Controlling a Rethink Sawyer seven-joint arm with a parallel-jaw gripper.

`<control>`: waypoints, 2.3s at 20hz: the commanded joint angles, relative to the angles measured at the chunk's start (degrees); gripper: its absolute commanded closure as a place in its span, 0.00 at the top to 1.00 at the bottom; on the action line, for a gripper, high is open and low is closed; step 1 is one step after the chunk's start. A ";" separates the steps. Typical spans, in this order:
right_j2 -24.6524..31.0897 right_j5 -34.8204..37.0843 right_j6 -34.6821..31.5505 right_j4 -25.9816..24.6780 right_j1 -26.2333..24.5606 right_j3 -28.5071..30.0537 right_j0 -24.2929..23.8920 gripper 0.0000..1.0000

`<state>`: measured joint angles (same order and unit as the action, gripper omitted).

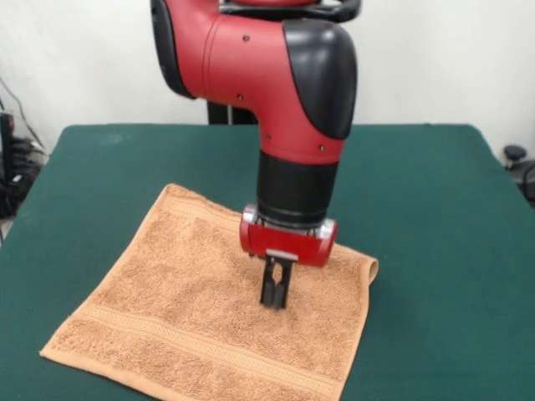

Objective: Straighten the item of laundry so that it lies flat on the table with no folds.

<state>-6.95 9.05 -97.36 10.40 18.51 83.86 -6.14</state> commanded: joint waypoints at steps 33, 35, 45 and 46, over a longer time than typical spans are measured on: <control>3.16 -3.47 -20.43 15.06 0.00 12.61 12.63 0.00; 3.51 -4.27 -19.99 15.68 -0.66 12.44 12.75 0.00; 7.46 -6.82 -15.67 13.77 -1.12 13.37 8.32 0.00; 7.57 -6.54 -15.36 13.69 -1.07 13.31 8.01 0.00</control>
<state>-6.26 3.78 -97.36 22.15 21.49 90.91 3.32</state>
